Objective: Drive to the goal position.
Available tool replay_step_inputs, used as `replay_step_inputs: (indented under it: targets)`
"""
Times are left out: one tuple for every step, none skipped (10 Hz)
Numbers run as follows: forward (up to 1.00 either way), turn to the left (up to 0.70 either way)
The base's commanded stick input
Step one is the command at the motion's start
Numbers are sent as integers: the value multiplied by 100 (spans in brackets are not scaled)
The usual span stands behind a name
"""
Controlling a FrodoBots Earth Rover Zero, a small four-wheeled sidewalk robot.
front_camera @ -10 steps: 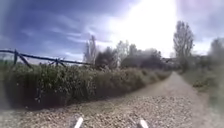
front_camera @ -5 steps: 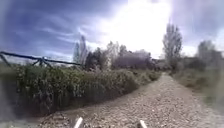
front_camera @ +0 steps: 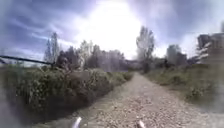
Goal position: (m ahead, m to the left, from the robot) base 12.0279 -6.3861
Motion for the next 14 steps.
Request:
replay_step_inputs:
  targets:
    - [70,0]
    - [70,-4]
    - [70,-31]
    - [70,-35]
    - [70,-35]
    - [70,-35]
    - [70,-34]
    - [70,-12]
    - [70,0]
    - [70,0]
    - [70,0]
    - [70,0]
    - [70,0]
    - [70,0]
